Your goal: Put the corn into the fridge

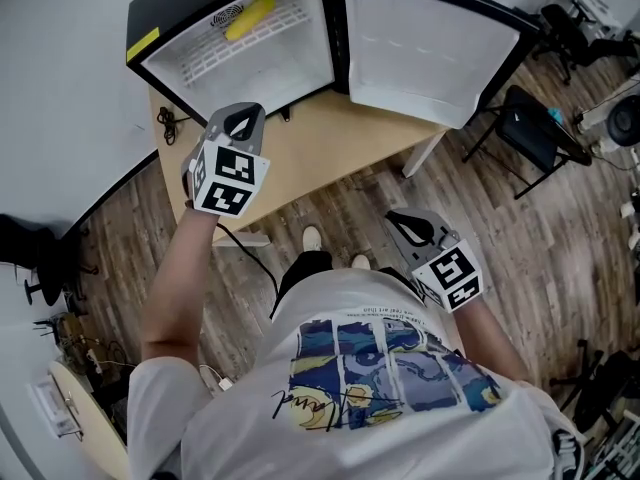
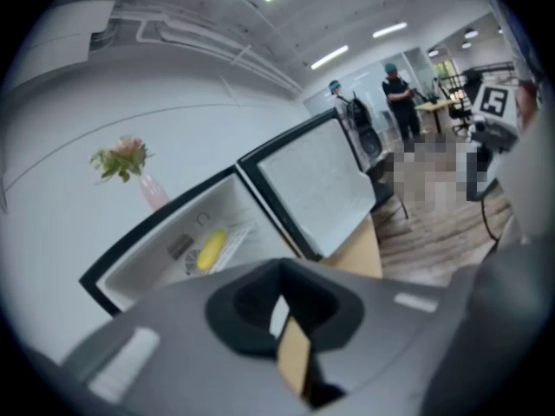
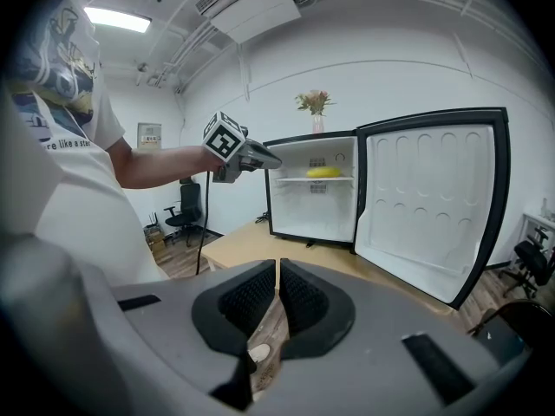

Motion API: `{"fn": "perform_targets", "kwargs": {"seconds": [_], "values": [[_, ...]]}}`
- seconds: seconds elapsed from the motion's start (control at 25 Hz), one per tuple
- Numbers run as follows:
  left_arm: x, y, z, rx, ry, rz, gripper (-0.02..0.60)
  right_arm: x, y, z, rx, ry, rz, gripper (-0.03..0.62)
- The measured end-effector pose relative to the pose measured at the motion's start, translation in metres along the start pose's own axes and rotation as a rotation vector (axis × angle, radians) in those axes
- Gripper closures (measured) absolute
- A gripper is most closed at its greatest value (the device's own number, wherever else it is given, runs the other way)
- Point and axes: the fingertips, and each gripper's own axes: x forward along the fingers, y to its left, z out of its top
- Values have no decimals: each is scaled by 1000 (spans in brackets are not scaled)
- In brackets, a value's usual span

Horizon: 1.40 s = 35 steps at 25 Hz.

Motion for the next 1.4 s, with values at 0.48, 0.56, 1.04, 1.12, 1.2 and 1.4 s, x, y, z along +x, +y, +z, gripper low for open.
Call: {"fn": "perform_targets", "kwargs": {"seconds": [0.48, 0.56, 1.04, 1.12, 1.2, 1.4], "values": [[-50, -73, -13, -173, -46, -113, 572, 2, 7, 4, -17, -16, 22, 580], [-56, -82, -16, -225, -56, -131, 572, 4, 8, 4, -17, -18, 25, 580], [-67, -149, -42, -412, -38, -260, 572, 5, 7, 3, -11, -42, 59, 580], [-68, -160, -43, -421, -30, -284, 572, 6, 10, 3, -15, -45, 71, 580], [-67, -173, -42, -427, -23, -306, 572, 8, 11, 3, -15, -47, 80, 580], [-62, -198, -41, -414, -3, -360, 572, 14, 12, 5, -13, -59, 99, 580]]}}
